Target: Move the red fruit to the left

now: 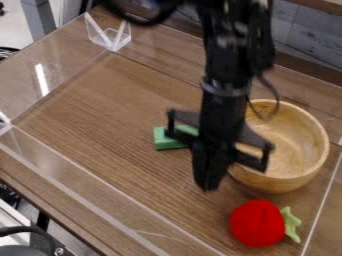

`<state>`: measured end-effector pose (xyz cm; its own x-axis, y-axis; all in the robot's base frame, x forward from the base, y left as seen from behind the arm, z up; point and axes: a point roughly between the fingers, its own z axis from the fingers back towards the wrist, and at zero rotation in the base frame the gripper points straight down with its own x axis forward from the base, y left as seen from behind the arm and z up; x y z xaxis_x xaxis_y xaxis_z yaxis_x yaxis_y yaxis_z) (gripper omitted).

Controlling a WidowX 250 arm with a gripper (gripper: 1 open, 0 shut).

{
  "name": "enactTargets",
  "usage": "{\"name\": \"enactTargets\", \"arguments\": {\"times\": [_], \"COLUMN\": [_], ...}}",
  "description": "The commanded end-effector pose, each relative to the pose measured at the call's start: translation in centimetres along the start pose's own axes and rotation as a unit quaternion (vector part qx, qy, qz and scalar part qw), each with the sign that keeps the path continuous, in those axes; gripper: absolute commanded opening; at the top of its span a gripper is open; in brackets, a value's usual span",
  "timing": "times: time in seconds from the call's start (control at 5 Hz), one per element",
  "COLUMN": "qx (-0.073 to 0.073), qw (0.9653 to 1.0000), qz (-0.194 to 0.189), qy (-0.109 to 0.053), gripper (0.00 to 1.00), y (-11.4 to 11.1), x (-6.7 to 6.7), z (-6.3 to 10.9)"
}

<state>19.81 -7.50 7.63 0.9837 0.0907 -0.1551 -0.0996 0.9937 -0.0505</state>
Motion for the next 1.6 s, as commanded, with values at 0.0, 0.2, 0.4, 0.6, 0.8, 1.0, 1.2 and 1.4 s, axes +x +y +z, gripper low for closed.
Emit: {"name": "enactTargets", "arguments": {"times": [0.0, 0.2, 0.4, 0.6, 0.8, 1.0, 1.2, 1.4], "qx": [-0.014, -0.020, -0.023, -0.025, -0.030, -0.038, -0.045, -0.051], "qw": [0.9994, 0.9986, 0.9978, 0.9957, 0.9946, 0.9931, 0.9914, 0.9906], "qz": [0.009, 0.005, -0.027, -0.061, -0.063, -0.067, -0.066, -0.054], "qy": [-0.030, -0.048, -0.057, -0.065, -0.076, -0.088, -0.104, -0.115], "gripper": [0.00, 0.00, 0.00, 0.00, 0.00, 0.00, 0.00, 0.00], "y": [0.5, 0.9, -0.2, -1.4, -2.0, -2.6, -2.8, -2.6], "x": [-0.2, -0.3, -0.1, 0.1, -0.2, -0.5, -0.6, -1.0], "z": [-1.1, -1.7, -2.4, -3.5, -3.7, -3.6, -3.6, -4.7]}}
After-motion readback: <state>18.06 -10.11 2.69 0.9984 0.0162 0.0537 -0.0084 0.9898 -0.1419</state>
